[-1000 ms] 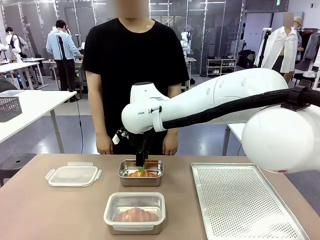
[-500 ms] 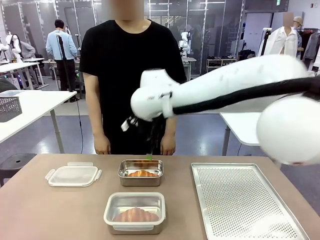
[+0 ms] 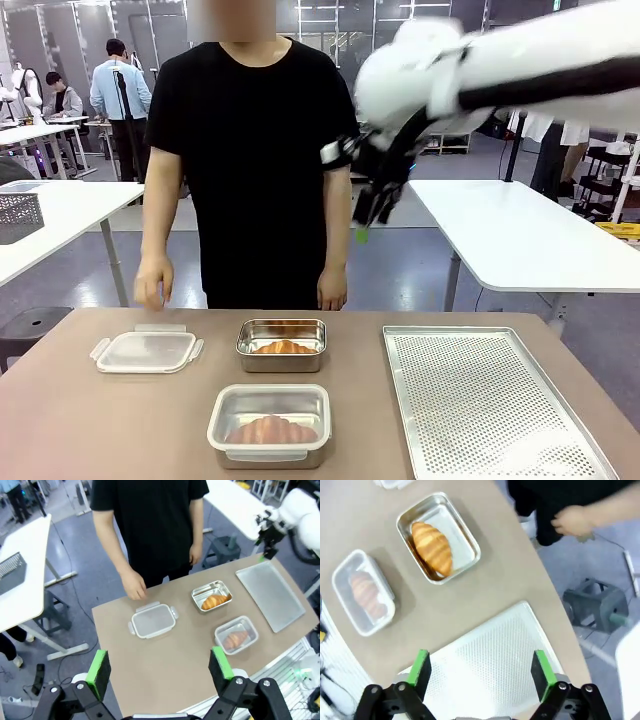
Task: Place the bread into the airtight container.
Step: Pick up a Butter Roll and place it into an empty Airtight Container.
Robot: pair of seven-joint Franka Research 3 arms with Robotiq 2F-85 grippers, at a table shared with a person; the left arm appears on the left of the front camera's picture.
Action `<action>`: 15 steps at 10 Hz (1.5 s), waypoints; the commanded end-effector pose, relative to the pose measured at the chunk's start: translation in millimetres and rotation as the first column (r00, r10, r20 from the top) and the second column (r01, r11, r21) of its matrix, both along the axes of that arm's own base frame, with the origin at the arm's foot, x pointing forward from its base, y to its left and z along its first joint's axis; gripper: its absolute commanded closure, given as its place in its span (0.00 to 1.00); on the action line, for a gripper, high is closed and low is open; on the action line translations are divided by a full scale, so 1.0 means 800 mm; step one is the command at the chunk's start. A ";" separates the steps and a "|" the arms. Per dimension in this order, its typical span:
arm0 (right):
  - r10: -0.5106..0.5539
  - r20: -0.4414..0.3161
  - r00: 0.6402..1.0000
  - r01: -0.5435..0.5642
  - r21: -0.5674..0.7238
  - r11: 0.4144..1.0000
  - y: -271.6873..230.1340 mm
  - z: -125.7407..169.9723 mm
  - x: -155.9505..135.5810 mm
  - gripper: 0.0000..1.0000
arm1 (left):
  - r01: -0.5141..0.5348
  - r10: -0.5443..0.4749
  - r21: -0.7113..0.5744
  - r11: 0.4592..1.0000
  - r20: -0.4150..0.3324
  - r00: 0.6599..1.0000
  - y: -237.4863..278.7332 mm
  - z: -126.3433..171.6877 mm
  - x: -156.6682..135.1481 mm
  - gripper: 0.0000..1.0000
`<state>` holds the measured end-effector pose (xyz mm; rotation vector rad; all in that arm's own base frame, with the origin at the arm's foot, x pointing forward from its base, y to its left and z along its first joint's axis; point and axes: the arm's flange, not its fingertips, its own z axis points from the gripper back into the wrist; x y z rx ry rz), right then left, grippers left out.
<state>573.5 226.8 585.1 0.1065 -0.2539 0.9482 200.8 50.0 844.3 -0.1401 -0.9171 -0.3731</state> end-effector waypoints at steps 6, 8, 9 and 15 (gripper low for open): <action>-0.430 0.087 0.899 0.409 0.188 0.893 -0.208 0.164 -0.206 0.00 | 0.005 -0.005 0.001 1.000 0.001 1.000 0.000 0.001 -0.001 0.00; -0.500 0.117 0.858 0.465 0.237 0.853 -0.243 0.200 -0.267 0.00 | 0.005 -0.005 0.001 1.000 0.001 1.000 0.000 0.001 -0.001 0.00; -0.514 0.130 0.848 0.467 0.273 0.841 -0.255 0.213 -0.292 0.00 | 0.005 -0.005 0.001 1.000 0.001 1.000 0.000 0.001 -0.001 0.00; -0.620 0.130 0.774 0.538 0.381 0.752 -0.290 0.254 -0.375 0.00 | 0.005 -0.005 0.001 1.000 0.001 1.000 0.000 0.001 -0.001 0.00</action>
